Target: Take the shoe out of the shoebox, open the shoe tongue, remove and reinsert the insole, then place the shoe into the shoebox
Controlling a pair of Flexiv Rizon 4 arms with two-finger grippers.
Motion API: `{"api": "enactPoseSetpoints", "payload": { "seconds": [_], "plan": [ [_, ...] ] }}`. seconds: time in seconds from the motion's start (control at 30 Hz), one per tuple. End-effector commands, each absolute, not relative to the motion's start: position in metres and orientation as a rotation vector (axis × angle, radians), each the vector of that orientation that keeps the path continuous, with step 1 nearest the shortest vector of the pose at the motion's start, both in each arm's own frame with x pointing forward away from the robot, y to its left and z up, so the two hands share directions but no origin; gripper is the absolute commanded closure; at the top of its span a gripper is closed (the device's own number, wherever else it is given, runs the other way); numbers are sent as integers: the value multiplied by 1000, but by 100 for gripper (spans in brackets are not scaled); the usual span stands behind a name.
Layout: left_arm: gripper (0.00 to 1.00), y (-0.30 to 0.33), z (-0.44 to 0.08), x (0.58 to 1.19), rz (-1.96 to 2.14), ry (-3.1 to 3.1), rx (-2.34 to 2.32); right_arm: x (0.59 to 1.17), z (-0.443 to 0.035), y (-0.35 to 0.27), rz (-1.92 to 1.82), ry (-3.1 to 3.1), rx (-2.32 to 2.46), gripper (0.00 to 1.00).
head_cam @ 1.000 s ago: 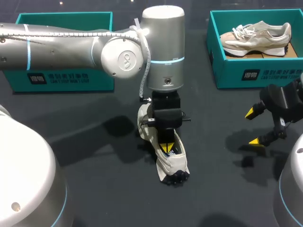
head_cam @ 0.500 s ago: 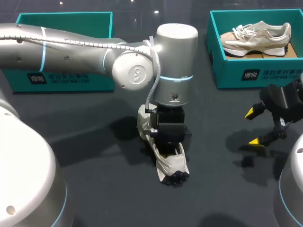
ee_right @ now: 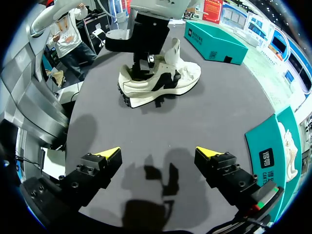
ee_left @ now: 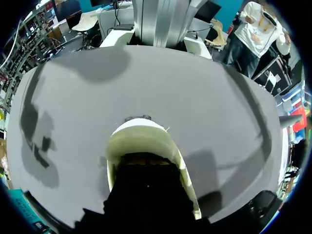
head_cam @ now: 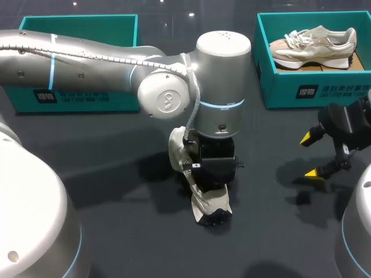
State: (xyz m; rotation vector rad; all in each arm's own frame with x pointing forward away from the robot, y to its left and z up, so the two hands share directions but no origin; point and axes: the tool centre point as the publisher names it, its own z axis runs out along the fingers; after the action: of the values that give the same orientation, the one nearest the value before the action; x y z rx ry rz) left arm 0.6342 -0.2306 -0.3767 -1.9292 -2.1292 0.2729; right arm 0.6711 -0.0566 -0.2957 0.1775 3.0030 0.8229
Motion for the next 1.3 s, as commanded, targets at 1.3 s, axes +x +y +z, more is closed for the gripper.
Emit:
{"api": "enactPoseSetpoints", "payload": {
  "seconds": [1.3],
  "plan": [
    [100, -228, -388, 637, 75, -2247, -1812, 670, -296, -56, 818, 3001, 179, 0]
  ]
}}
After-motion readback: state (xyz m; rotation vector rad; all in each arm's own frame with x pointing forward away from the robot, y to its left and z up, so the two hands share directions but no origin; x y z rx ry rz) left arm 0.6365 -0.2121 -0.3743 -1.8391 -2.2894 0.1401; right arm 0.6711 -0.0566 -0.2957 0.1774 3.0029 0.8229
